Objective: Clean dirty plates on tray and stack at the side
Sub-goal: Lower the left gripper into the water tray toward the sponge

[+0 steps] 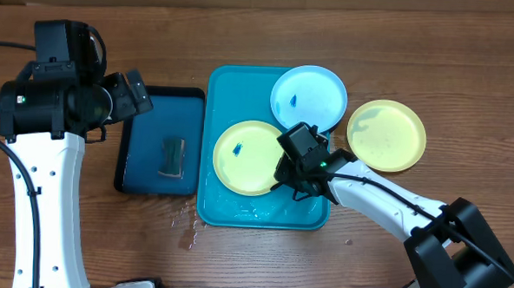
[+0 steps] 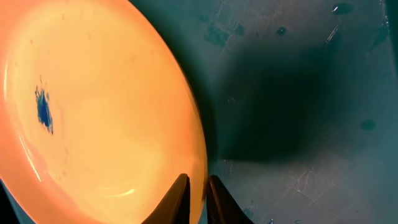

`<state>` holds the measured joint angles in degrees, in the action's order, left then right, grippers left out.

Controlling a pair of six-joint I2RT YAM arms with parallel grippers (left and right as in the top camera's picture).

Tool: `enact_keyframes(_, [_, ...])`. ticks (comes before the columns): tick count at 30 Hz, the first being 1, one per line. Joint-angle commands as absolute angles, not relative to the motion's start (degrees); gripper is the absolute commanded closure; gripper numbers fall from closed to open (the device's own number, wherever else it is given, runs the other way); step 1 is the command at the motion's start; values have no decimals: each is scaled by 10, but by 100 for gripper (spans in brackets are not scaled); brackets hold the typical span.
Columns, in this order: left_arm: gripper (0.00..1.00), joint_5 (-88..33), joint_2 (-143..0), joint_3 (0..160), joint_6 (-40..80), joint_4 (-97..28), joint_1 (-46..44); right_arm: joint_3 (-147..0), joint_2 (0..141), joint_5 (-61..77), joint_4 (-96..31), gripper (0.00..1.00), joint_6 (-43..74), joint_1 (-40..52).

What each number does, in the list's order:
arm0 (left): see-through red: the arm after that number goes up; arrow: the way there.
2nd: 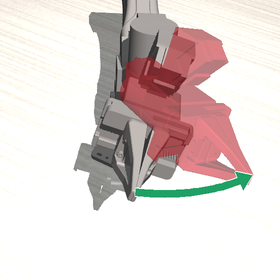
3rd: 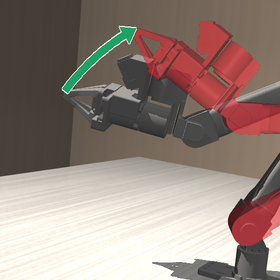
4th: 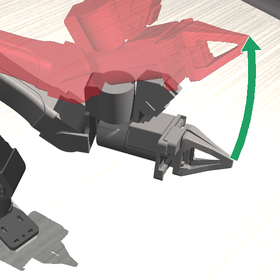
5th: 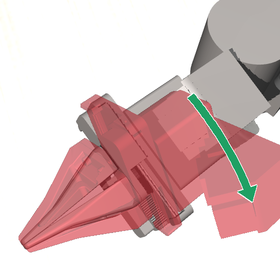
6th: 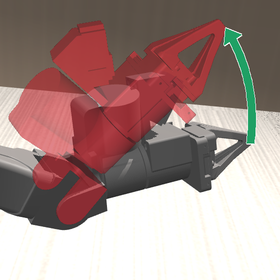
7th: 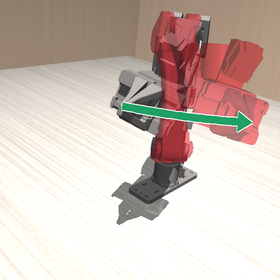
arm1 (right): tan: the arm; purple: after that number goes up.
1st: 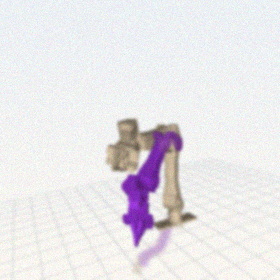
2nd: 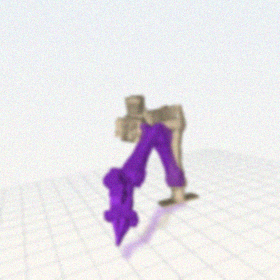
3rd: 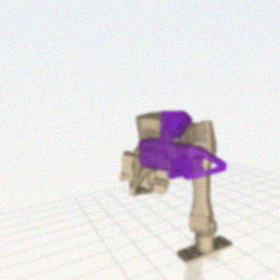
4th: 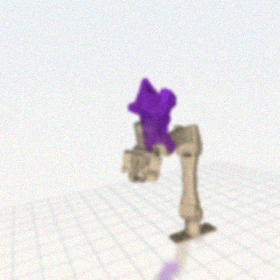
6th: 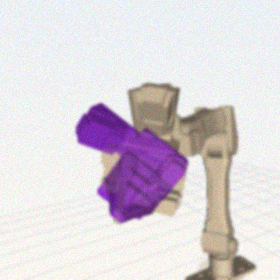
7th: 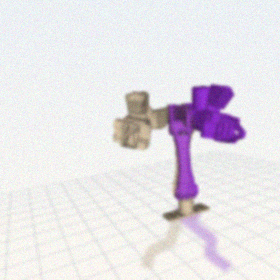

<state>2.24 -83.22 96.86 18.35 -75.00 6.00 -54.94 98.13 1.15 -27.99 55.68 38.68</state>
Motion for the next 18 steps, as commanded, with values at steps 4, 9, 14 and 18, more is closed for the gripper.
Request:
enact_keyframes(4, [0,13,-832,973,194,-719,60,-547,1001,12,-279,88,573,389])
enact_keyframes(9, [0,-75,-832,971,193,-749,60,-547,1001,4,-272,96,573,389])
enact_keyframes(14, [16,-71,-832,938,186,-763,47,-547,1001,-2,-273,96,572,389])
enact_keyframes(18, [27,-68,-832,884,160,-759,23,-547,1001,-3,-272,95,573,389])
